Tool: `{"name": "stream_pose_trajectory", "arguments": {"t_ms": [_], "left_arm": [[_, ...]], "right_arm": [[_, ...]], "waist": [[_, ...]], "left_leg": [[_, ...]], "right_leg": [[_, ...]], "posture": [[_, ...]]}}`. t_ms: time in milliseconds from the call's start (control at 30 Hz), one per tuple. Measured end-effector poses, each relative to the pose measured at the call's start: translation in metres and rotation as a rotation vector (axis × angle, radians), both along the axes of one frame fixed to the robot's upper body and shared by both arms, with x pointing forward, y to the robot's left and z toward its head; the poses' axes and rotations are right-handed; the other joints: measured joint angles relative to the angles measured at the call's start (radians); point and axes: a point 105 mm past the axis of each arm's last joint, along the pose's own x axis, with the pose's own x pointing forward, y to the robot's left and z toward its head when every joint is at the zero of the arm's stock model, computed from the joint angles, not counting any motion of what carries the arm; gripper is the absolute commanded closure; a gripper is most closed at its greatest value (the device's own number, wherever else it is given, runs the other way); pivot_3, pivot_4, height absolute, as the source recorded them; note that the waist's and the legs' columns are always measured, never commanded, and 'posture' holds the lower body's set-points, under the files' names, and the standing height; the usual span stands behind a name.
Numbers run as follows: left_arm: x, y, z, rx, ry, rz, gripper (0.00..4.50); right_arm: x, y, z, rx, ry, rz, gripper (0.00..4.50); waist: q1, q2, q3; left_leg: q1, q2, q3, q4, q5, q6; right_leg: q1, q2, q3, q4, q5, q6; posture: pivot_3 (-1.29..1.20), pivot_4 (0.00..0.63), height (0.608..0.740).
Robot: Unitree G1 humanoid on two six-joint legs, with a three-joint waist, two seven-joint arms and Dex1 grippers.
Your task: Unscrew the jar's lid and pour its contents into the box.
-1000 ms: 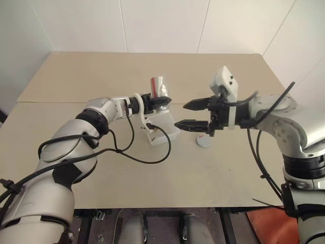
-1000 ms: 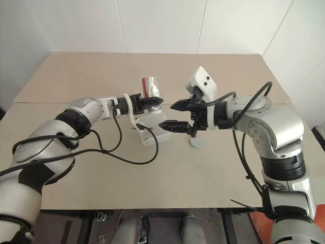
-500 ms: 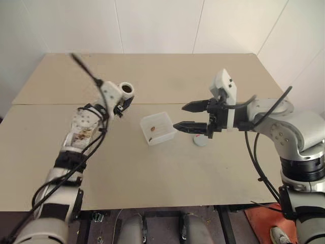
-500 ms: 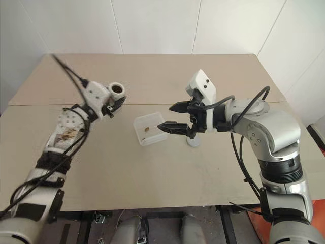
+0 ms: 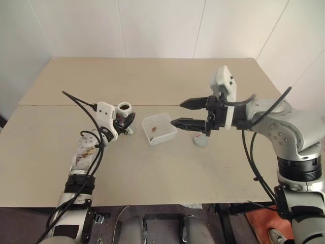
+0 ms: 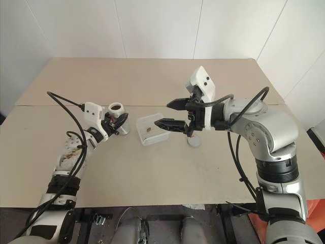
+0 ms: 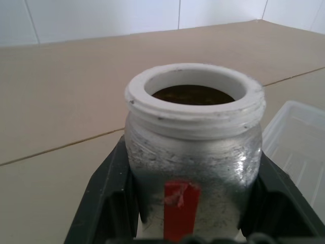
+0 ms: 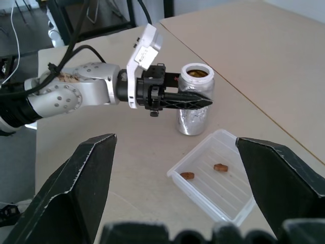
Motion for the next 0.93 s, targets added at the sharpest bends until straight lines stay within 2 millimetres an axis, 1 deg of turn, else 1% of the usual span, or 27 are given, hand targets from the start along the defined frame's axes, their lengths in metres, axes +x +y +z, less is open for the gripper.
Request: {"name": "stream_pose_trajectory", "arguments": {"t_ms": [67,133,167,200,267,433,533,600,700,767,800,867,933], "left_arm": [[0.000,0.001,-0.005,0.002,0.019,0.002,0.83],[-0.005,0.005,-0.005,0.026,0.023,-0.008,0.17],[-0.010,0.011,-0.003,0.048,0.026,-0.013,0.02],[-0.015,0.015,-0.001,0.061,0.028,-0.018,0.02],[-0.031,0.024,0.007,0.078,0.028,-0.046,0.02],[-0.072,0.035,0.021,0.125,0.064,-0.113,0.02],[-0.099,0.051,0.033,0.140,0.106,-0.148,0.02],[-0.119,0.066,0.053,0.179,0.111,-0.196,0.02],[-0.138,0.075,0.089,0.234,0.044,-0.306,0.02],[-0.146,0.079,0.104,0.269,0.011,-0.350,0.02],[-0.148,0.081,0.108,0.276,0.002,-0.369,0.02],[-0.150,0.083,0.105,0.273,0.009,-0.401,0.02],[-0.150,0.083,0.101,0.267,0.006,-0.419,0.02]], "right_arm": [[-0.001,0.000,0.001,0.004,0.000,0.003,0.00],[-0.001,0.001,0.001,0.006,-0.001,0.007,0.00],[-0.002,0.001,0.001,0.005,-0.002,0.007,0.00],[-0.002,0.000,0.001,0.004,-0.003,0.005,0.00],[-0.002,-0.001,0.001,0.001,-0.002,0.001,0.00],[-0.002,-0.004,-0.001,-0.005,0.003,-0.005,0.00],[-0.003,-0.010,-0.006,-0.017,0.015,-0.006,0.00],[-0.004,-0.019,-0.009,-0.029,0.016,-0.011,0.00],[-0.006,-0.034,-0.006,-0.038,-0.007,-0.002,0.00],[-0.008,-0.051,-0.007,-0.051,-0.015,-0.004,0.00],[-0.007,-0.059,-0.009,-0.054,-0.014,-0.016,0.00],[-0.006,-0.069,-0.013,-0.058,-0.015,-0.037,0.00],[-0.004,-0.073,-0.019,-0.064,-0.001,-0.066,0.00]], "waist": [[0.000,0.000,0.000],[-0.003,0.000,0.000],[-0.007,0.000,0.000],[-0.010,0.000,0.000],[-0.015,0.000,0.000],[-0.013,0.000,0.000],[-0.012,0.000,0.000],[-0.010,0.000,0.000],[-0.003,0.000,0.000],[0.003,0.000,0.000],[0.004,0.000,0.000],[0.003,0.000,0.000],[0.000,0.000,0.000]], "left_leg": [[0.000,0.000,0.000,0.000,0.000,0.000],[0.000,0.001,0.000,-0.001,0.000,0.000],[-0.001,0.001,0.000,-0.001,0.000,0.000],[-0.001,0.001,0.000,-0.002,0.000,0.000],[-0.001,0.002,-0.003,-0.003,0.000,0.000],[-0.001,0.002,-0.005,-0.003,0.000,0.000],[-0.001,0.002,-0.007,-0.003,0.000,0.000],[-0.001,0.002,-0.006,-0.003,0.000,0.000],[0.000,0.001,-0.006,-0.003,0.000,-0.001],[0.001,0.001,-0.003,-0.004,0.000,-0.001],[0.001,0.000,0.000,-0.005,0.000,-0.001],[0.002,0.001,0.003,-0.006,0.000,-0.001],[0.002,0.002,0.004,-0.008,0.001,-0.002]], "right_leg": [[0.000,0.000,0.000,0.000,0.000,0.000],[-0.001,0.000,0.000,-0.001,0.000,0.000],[-0.001,0.000,0.001,0.000,0.000,0.000],[-0.002,0.000,0.001,0.000,0.000,0.000],[-0.003,0.000,0.002,0.000,0.000,0.000],[-0.003,0.000,0.002,-0.001,0.000,0.000],[-0.003,0.000,0.001,-0.001,-0.001,-0.001],[-0.004,0.000,0.001,-0.001,-0.001,-0.002],[-0.003,0.000,0.000,-0.002,-0.001,-0.002],[-0.002,-0.001,0.000,-0.003,-0.002,-0.002],[-0.002,-0.001,0.000,-0.003,-0.002,-0.002],[-0.003,0.000,0.001,-0.003,-0.002,-0.003],[-0.004,0.000,0.002,-0.002,-0.002,-0.003]], "posture": [[0.00,0.150,0.740],[0.00,0.150,0.740],[0.00,0.150,0.740],[0.00,0.150,0.740],[0.00,0.150,0.740],[0.00,0.150,0.740],[0.00,0.150,0.740],[0.00,0.150,0.740],[0.00,0.150,0.740],[0.00,0.150,0.740],[0.00,0.150,0.740],[0.00,0.150,0.740],[0.00,0.150,0.740]]}}
